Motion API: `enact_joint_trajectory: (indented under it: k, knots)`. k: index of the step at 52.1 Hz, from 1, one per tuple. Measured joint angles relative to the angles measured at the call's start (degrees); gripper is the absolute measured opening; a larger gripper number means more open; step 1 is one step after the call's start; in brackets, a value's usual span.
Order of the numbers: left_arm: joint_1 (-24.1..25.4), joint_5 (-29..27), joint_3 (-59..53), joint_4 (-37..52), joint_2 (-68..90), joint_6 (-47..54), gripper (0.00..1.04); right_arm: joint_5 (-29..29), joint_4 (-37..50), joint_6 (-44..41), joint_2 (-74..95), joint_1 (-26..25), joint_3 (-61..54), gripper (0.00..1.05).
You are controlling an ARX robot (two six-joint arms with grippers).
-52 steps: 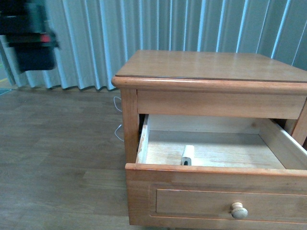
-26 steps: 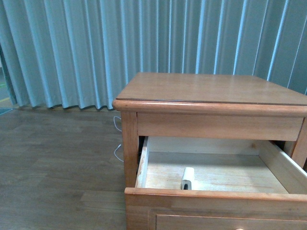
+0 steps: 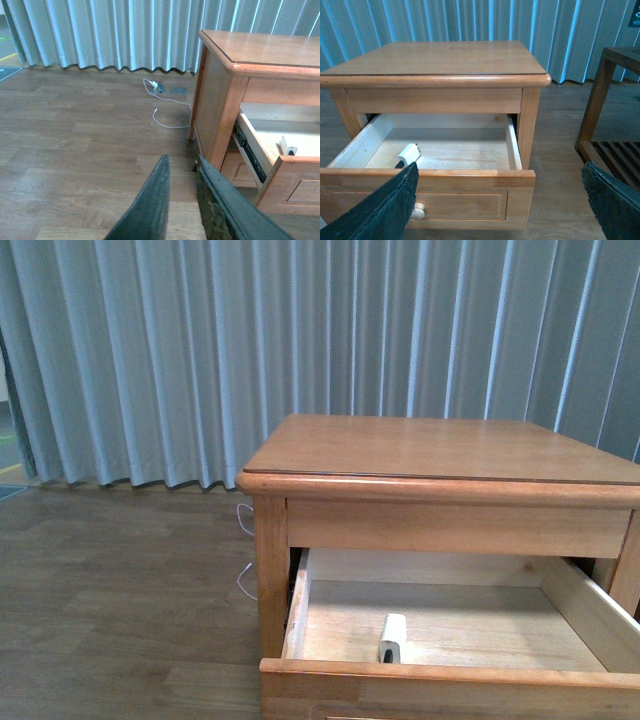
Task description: Put charger into drawer
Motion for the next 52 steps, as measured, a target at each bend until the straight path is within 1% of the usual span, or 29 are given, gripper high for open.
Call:
enact_joint_trajectory:
  k: [5,23,37,38,39,41,43,46,49,52]
  knots:
    - [0.1,0.0,-0.7,0.0,-0.7,0.2,0.04,0.0,0.0,0.0,0.0,0.0,0.0,0.97]
    - [0.1,0.0,-4.2,0.2,-4.0,0.4,0.04,0.0,0.0,0.0,0.0,0.0,0.0,0.97]
    - [0.1,0.0,-4.3,0.2,-4.3,0.4,0.04,0.3,-0.1,-0.2,0.0,0.1,0.0,0.97]
    - [0.1,0.0,-4.3,0.2,-4.3,0.3,0.06,3.9,-2.0,-1.1,0.7,1.2,0.7,0.97]
    - [0.1,0.0,-4.3,0.2,-4.3,0.4,0.11,8.6,-5.4,-3.0,2.0,2.9,1.9,0.97]
    - [0.1,0.0,-4.3,0.2,-4.3,0.4,0.18,13.1,-9.4,-4.0,4.4,4.7,3.5,0.97]
    - [0.1,0.0,-4.3,0.2,-4.3,0.4,0.25,13.2,-12.5,-3.9,7.2,5.0,4.5,0.97]
    - [0.1,0.0,-4.3,0.2,-4.3,0.4,0.34,10.6,-16.3,-3.0,11.1,5.0,5.8,0.97]
    - [0.1,0.0,-4.3,0.2,-4.3,0.4,0.45,9.0,-16.4,-2.6,16.3,5.4,6.3,0.97]
    - [0.1,0.0,-4.3,0.2,-4.3,0.4,0.56,8.3,-14.7,-2.3,22.0,6.4,7.2,0.97]
